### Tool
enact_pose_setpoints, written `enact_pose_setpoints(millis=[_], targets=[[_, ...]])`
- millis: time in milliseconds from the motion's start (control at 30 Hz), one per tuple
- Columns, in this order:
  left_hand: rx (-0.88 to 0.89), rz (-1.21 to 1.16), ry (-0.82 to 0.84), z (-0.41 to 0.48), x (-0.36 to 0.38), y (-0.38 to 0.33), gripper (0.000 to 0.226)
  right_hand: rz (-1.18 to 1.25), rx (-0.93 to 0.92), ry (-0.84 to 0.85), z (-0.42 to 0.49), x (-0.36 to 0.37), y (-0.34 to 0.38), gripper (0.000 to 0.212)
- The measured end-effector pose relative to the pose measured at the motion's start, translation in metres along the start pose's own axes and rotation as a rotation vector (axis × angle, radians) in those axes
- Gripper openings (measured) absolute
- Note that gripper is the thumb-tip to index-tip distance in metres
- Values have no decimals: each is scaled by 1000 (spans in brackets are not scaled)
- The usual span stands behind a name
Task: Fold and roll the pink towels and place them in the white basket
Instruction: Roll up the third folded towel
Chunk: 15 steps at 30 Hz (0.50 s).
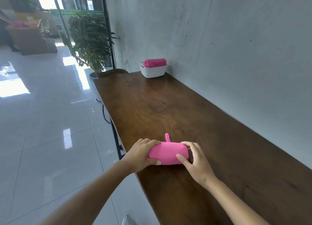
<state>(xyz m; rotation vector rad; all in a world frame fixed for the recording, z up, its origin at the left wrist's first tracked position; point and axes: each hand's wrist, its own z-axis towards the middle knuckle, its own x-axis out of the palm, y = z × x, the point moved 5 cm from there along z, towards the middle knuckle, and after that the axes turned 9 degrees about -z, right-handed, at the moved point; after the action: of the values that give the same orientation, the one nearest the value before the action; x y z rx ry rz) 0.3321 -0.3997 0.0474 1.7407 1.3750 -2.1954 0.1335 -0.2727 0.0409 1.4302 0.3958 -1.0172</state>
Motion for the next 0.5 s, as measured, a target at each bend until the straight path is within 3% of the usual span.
enact_pose_setpoints(millis=[200,300,500], targets=[[-64,-165,231,6,-6,7,65,-83,-100,50,-24,1,-2,80],[-97,-234,325,6,-8,6,62,-32,-68,81,-31,1,-4,79],[-138,-239,374,5,-12,2,57,20,-8,147,-26,0,-4,79]])
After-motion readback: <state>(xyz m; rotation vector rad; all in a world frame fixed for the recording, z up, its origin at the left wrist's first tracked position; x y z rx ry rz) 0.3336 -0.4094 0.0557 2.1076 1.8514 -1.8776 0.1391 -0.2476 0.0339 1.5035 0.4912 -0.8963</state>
